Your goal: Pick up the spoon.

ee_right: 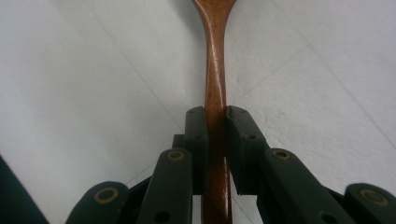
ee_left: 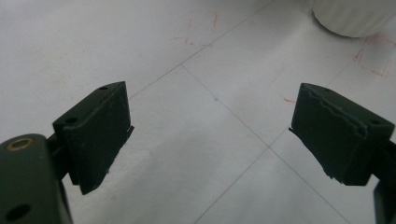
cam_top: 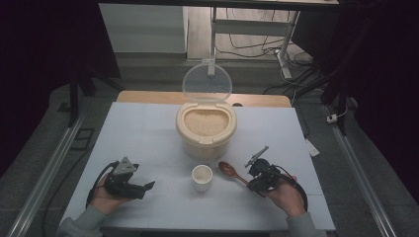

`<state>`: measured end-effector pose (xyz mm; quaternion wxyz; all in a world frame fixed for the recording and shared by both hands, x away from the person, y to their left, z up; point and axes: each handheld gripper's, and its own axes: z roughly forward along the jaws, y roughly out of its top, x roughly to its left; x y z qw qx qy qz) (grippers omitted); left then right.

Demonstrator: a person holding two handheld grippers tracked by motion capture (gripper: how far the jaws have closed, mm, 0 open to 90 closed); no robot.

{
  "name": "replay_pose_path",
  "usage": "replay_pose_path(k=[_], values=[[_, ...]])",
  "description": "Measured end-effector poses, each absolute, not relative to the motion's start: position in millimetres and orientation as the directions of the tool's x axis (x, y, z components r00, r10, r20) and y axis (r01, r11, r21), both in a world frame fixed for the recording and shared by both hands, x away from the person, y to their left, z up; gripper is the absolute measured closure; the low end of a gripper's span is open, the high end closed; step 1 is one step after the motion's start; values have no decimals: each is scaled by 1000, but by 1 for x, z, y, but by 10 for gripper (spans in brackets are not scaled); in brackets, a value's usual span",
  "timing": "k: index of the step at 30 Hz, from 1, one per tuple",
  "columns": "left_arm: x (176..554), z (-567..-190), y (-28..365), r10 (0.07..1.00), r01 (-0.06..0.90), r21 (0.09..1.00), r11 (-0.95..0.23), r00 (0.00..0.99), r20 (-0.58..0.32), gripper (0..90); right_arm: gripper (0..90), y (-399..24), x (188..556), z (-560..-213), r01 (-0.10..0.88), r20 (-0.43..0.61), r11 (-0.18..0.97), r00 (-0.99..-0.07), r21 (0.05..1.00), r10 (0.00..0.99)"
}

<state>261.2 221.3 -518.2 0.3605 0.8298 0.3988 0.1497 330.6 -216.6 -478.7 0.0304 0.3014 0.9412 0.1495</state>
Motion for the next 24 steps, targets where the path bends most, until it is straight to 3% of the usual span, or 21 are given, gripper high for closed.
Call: replay_pose_path(k=[24], values=[[262,-520,221,769,561,709,-428,638,-39,118,786,-250,317,-434,514,123,679,-835,524,537]])
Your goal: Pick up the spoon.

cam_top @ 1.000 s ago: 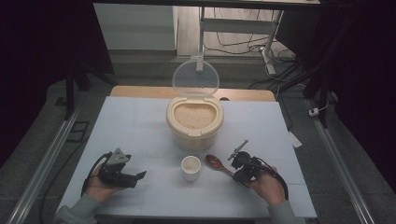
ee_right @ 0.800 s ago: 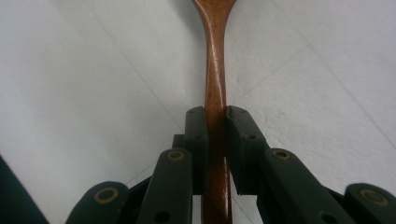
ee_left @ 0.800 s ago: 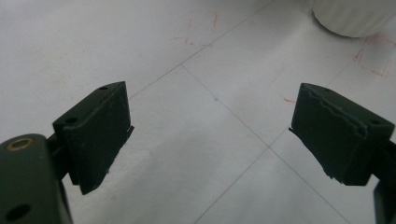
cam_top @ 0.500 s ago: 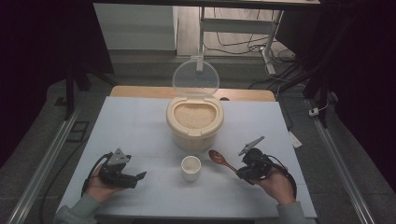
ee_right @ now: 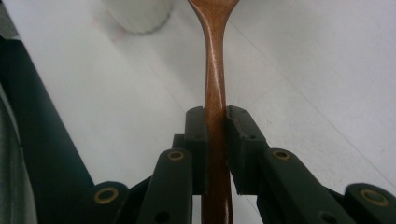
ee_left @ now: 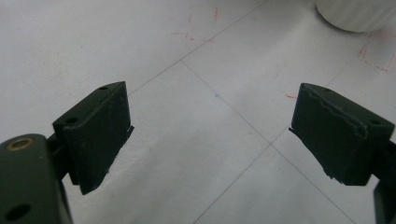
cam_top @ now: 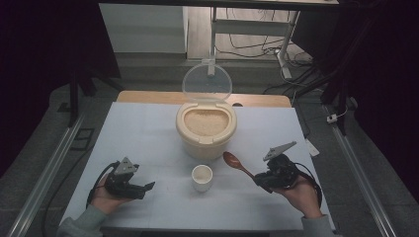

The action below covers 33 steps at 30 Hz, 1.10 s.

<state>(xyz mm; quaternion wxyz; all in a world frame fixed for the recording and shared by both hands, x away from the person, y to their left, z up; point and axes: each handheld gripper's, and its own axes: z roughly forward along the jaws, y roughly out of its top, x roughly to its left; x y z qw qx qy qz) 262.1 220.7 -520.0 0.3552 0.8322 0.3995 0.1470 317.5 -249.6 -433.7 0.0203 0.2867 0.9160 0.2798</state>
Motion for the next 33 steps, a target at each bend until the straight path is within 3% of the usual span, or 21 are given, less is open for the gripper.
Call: replay_pose_path(k=[16,33], values=[[263,-521,220,767,563,701,-437,641,-37,118,786,-240,314,-422,462,127,670,-865,581,486],[263,-521,221,773,566,704,-428,633,-39,118,786,-196,315,-404,353,70,716,-916,603,394]])
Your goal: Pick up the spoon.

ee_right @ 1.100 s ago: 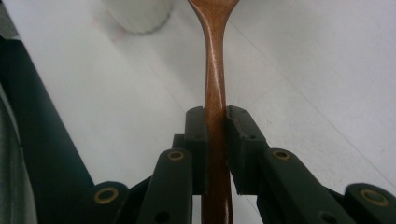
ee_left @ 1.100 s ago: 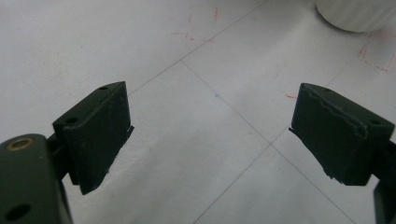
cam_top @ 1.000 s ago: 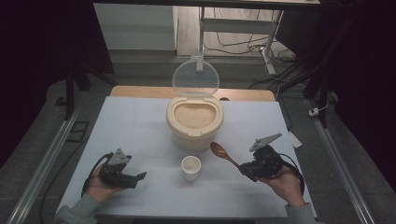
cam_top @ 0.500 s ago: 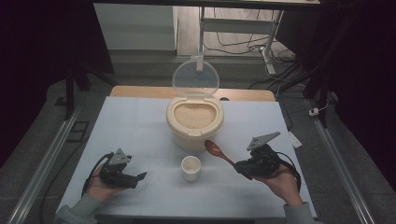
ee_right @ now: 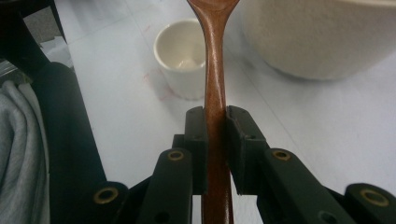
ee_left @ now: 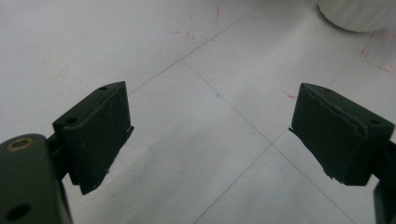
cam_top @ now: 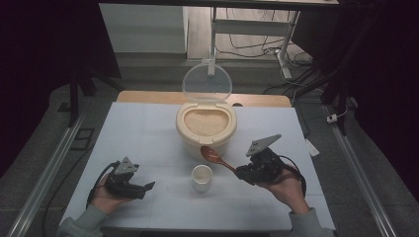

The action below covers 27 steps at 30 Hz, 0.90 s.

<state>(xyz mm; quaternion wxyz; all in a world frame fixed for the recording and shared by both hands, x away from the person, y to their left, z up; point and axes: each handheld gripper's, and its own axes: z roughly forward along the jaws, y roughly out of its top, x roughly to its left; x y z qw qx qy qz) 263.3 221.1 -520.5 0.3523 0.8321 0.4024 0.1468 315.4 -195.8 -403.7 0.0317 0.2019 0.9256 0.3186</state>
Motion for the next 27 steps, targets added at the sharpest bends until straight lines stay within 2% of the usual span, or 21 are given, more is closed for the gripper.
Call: replay_pose_path(k=[8,16,27], values=[[264,-522,220,782,573,698,-429,622,-31,118,786,-175,329,-417,301,64,750,-943,589,328],[263,-517,219,782,568,707,-421,622,-35,121,786,-174,329,-417,286,54,755,-947,590,316],[262,-472,204,713,446,777,-444,701,5,147,786,-166,327,-417,268,31,764,-950,587,309]])
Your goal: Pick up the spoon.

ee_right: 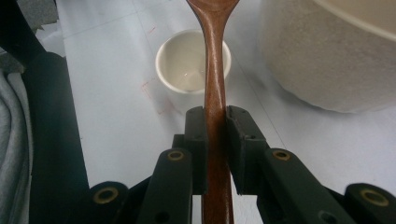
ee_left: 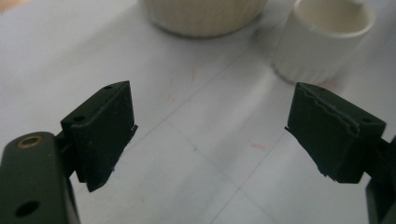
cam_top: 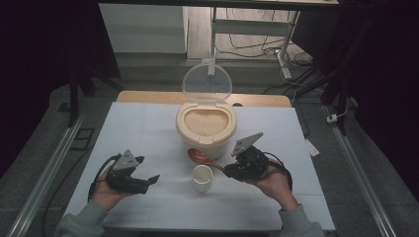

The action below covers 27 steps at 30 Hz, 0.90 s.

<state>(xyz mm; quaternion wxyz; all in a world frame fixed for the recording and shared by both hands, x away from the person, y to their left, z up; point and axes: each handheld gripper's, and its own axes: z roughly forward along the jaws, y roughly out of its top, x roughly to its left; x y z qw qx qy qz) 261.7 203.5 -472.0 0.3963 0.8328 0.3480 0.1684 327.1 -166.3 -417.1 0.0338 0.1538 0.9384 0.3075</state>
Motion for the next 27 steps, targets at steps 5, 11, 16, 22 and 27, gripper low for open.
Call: replay_pose_path(k=[5,11,16,22,27], values=[[263,-456,188,669,404,779,-480,743,27,147,786,-164,327,-420,263,31,770,-953,581,303],[264,-434,167,619,342,786,-515,783,64,145,786,-159,325,-421,251,24,780,-957,574,290],[269,-417,147,565,291,785,-546,821,89,150,786,-152,323,-422,235,19,788,-962,569,272],[280,-416,125,510,277,746,-606,855,97,176,785,-147,321,-425,221,18,798,-967,561,255],[283,-415,107,441,241,694,-678,889,123,214,785,-141,318,-427,207,12,807,-971,554,240]])
